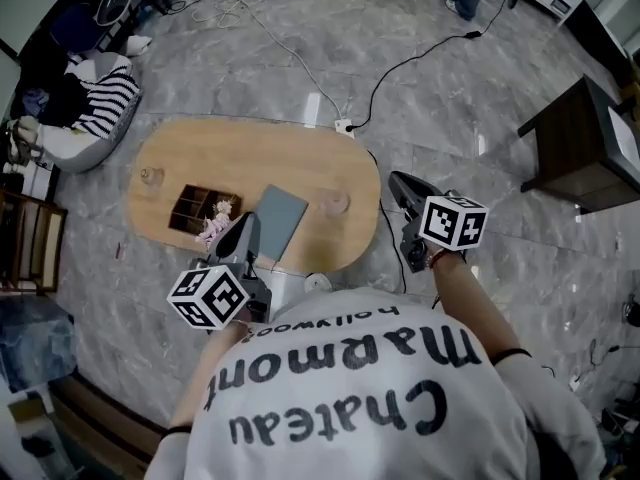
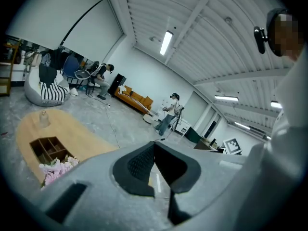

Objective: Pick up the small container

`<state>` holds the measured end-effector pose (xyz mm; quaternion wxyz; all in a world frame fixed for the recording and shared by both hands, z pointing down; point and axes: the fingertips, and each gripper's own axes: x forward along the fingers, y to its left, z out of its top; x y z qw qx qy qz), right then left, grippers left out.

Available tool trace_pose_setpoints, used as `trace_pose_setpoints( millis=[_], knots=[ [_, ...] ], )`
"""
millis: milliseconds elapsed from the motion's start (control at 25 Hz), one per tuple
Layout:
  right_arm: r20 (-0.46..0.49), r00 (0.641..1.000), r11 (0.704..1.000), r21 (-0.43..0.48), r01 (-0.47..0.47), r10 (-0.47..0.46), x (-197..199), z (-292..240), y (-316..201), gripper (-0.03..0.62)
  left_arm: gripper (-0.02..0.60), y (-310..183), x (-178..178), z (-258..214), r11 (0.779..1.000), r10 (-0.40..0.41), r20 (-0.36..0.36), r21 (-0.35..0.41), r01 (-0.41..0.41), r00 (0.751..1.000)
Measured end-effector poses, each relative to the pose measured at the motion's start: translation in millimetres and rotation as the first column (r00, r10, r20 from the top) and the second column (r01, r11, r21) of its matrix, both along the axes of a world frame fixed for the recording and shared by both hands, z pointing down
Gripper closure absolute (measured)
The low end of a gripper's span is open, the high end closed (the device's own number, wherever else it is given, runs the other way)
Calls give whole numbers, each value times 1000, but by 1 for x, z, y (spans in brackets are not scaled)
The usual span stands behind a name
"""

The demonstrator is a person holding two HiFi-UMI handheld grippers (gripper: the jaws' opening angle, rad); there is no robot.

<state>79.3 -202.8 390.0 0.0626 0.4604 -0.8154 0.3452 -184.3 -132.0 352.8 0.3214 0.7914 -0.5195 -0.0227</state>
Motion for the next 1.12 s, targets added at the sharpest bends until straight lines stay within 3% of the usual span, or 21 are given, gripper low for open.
trace_pose_setpoints(
  millis=[240, 360, 560, 680, 800, 920, 1120],
  knots=[
    [-12, 1000, 999, -46, -1, 0, -36, 31, -4, 580, 567, -28, -20, 36, 997, 60, -16, -55, -61, 998],
    [-5, 1000, 993, -119, 15, -16, -51, 54, 10, 580, 567, -30, -18, 60, 989, 97, -27, -110, -99, 995],
    [136, 988, 952, -305, -28, 73, -67, 100, 16, 580, 568, -20, 13, 103, 956, 199, -34, -213, -202, 979],
    [147, 983, 918, -394, -41, 107, -79, 138, 22, 580, 568, -9, 33, 138, 927, 244, -79, -273, -256, 967],
    [122, 990, 905, -425, -13, 71, -90, 170, 25, 580, 568, -6, 41, 170, 914, 238, -123, -308, -265, 963],
    [63, 998, 898, -440, 2, 28, -85, 197, 33, 580, 568, -2, 41, 196, 904, 207, -122, -356, -238, 971],
    [39, 999, 875, -484, 17, 2, -73, 248, 35, 580, 568, -5, 42, 238, 903, 135, -138, -390, -180, 981]
  ],
)
